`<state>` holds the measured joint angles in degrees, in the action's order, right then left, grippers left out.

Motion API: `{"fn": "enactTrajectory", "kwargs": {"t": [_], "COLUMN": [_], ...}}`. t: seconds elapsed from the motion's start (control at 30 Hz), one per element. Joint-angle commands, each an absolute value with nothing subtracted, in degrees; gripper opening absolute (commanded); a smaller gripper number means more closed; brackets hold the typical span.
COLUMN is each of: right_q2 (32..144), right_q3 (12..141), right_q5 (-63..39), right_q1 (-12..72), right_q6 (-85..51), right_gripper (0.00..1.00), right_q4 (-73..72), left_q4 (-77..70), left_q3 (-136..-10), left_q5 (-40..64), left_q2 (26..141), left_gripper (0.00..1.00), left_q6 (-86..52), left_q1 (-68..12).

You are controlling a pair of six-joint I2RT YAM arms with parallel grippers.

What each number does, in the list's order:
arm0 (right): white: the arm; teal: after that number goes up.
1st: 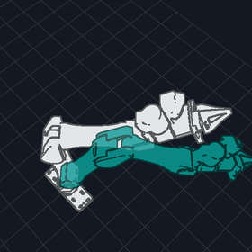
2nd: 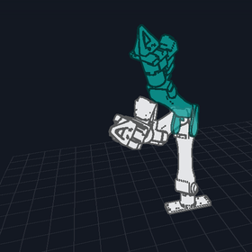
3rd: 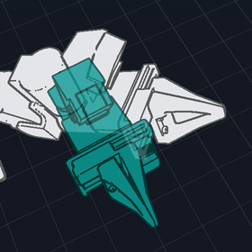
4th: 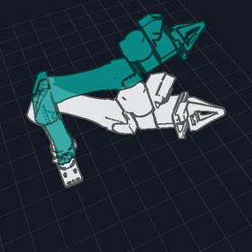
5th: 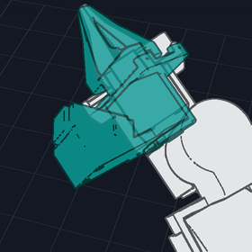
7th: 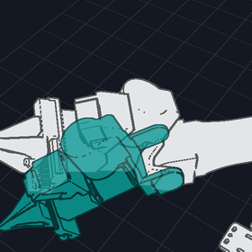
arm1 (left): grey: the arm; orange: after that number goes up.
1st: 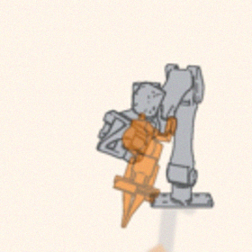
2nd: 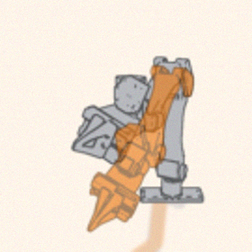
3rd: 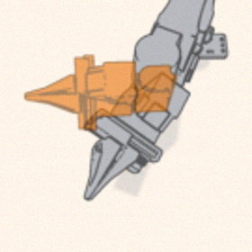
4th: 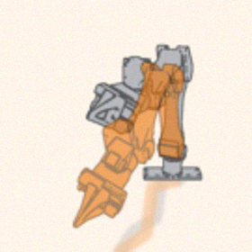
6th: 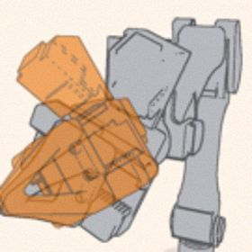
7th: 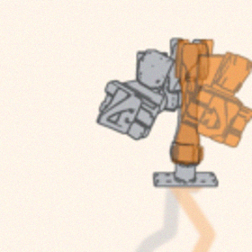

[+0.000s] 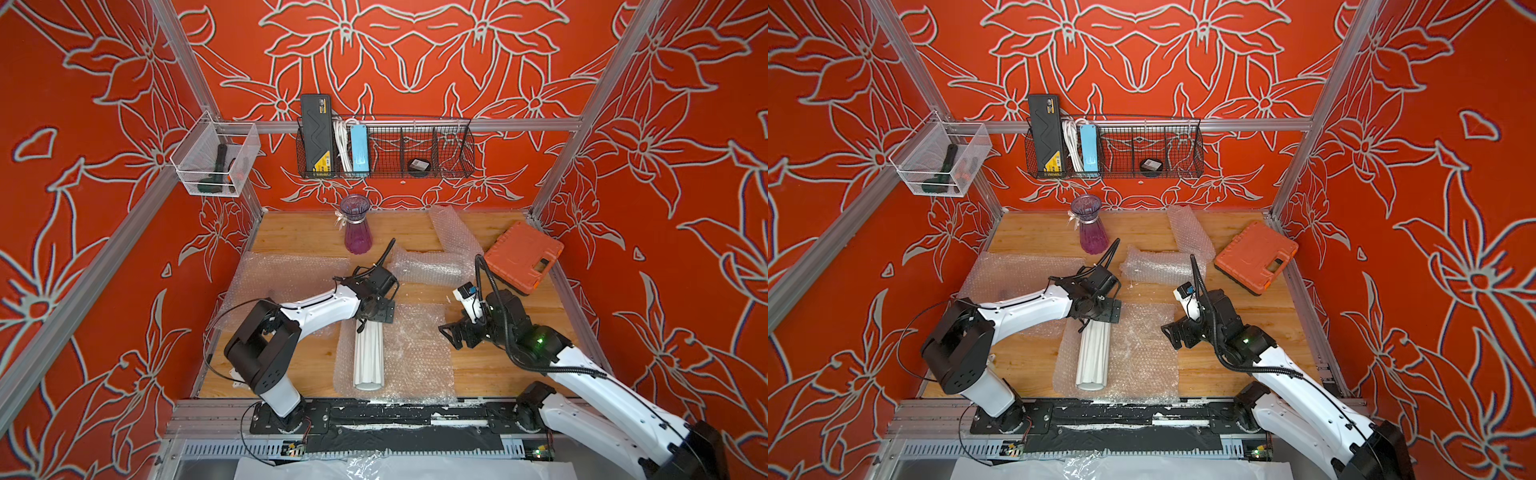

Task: Unwrap the vase from the bubble wrap
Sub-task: Pick up the vase from the bubble wrap.

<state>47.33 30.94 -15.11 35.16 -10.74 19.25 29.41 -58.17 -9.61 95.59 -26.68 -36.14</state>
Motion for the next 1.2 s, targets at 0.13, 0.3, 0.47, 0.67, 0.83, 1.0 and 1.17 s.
{"fn": "enactTrajectory", "kwargs": {"t": [0.13, 0.3, 0.47, 0.67, 0.83, 1.0, 1.17], "right_q2": [44.73, 41.49, 40.47, 42.16, 40.42, 39.02, 38.31], "right_q3": [28.84, 27.60, 27.13, 29.02, 29.15, 29.61, 30.63], "right_q5": [-14.70, -12.93, -12.39, -10.72, -9.72, -11.47, -11.09], "right_q1": [35.31, 35.26, 35.16, 34.98, 34.98, 34.99, 34.99], "right_q6": [-9.50, -10.04, -10.07, -9.80, -10.85, -11.82, -11.58], "right_gripper": [0.98, 0.98, 0.98, 0.98, 0.98, 0.98, 0.98], "right_q4": [17.22, 17.29, 17.01, 18.30, 19.24, 20.37, 21.82], "left_q4": [31.91, 33.84, 35.06, 37.93, 40.73, 40.09, 34.85], "left_q3": [-63.30, -65.03, -65.04, -66.05, -67.22, -65.83, -61.64], "left_q5": [-9.25, -9.32, -9.58, -8.76, -8.09, -8.18, -6.39], "left_q2": [103.33, 104.36, 102.30, 96.81, 90.89, 85.83, 79.88], "left_gripper": [0.77, 0.63, 0.44, 0.31, 0.09, 0.00, 0.00], "left_q6": [-21.97, -21.26, -21.09, -19.81, -19.42, -20.53, -20.88], "left_q1": [-34.20, -34.24, -34.24, -34.30, -34.25, -34.24, -34.31]}}
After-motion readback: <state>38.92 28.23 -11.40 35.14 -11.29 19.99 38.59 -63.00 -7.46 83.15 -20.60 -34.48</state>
